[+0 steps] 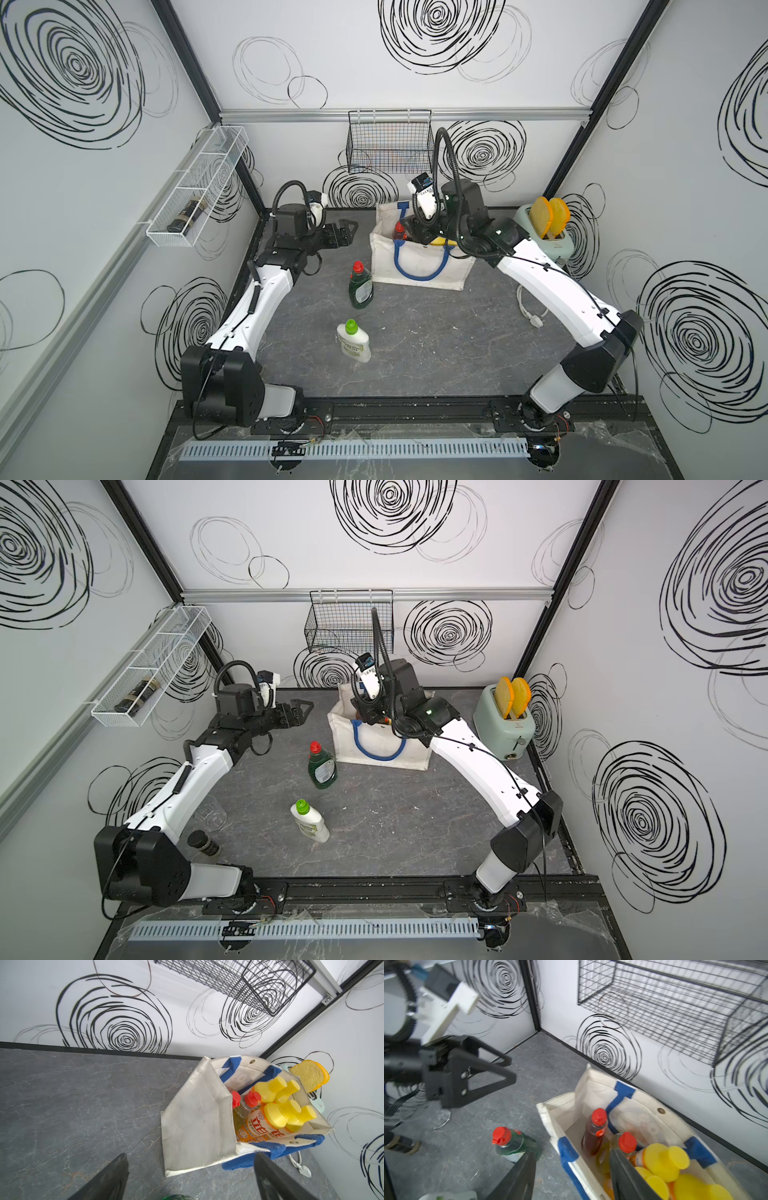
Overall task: Pack dish soap into the shopping bag
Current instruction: Place the bottle of dish soap in the shopping bag, then pick up the bottle of dish soap at the center of the board.
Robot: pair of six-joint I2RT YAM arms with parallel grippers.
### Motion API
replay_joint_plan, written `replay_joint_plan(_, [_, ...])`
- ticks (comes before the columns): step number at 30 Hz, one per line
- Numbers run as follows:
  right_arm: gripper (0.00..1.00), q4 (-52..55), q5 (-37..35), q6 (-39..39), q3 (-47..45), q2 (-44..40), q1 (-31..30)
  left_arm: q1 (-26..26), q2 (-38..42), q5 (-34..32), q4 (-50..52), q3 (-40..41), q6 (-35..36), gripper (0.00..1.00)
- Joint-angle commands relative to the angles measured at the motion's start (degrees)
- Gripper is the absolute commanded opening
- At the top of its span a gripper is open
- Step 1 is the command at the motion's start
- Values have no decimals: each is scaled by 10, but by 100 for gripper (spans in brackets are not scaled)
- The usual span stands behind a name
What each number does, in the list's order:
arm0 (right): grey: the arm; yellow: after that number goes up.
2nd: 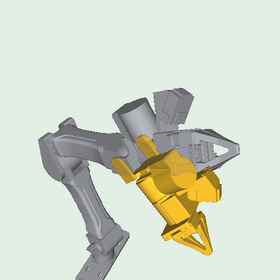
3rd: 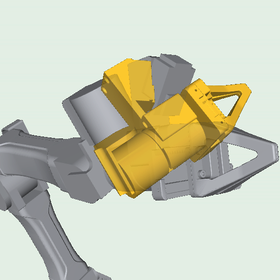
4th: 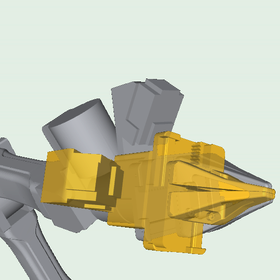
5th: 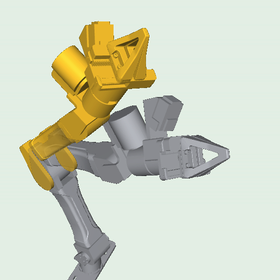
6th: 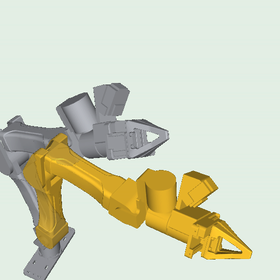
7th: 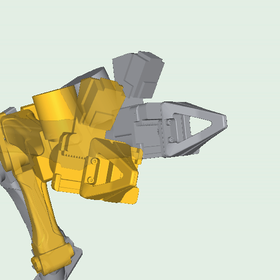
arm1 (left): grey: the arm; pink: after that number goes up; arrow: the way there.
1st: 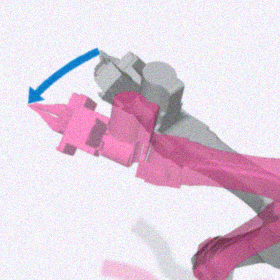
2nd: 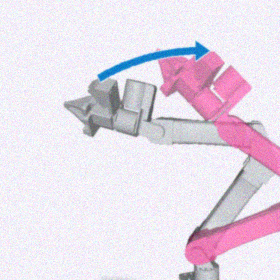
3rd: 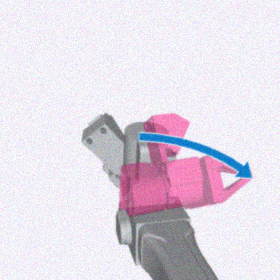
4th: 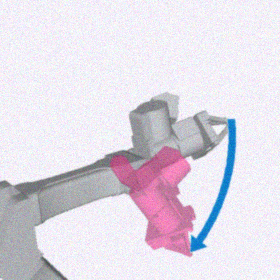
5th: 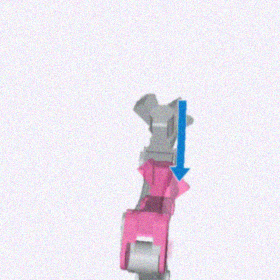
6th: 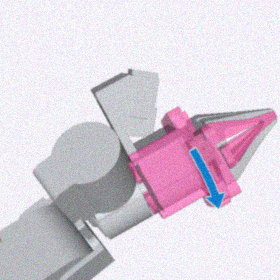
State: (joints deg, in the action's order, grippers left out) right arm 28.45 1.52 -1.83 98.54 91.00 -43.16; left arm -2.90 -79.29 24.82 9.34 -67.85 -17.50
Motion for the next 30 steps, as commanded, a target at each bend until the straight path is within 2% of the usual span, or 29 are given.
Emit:
replay_joint_plan(1, [60,-50,28,-28,-39,-17,-40,26,22,12,-17,-16,-13,96])
replay_joint_plan(8, [59,-162,99,-20,-135,-30,-66,52,19,41,-69,3,-45,96])
replay_joint_plan(12, [60,-192,123,-26,-153,-7,-74,61,28,56,-119,60,-67,96])
replay_joint_plan(14, [61,-201,124,-32,-157,11,-78,67,30,80,-144,79,-95,96])
replay_joint_plan(18, [66,-248,111,-49,-181,31,-94,60,38,81,-154,85,-100,96])
replay_joint_plan(30, [64,-276,108,-45,-170,97,-95,55,42,92,-166,97,-111,96])
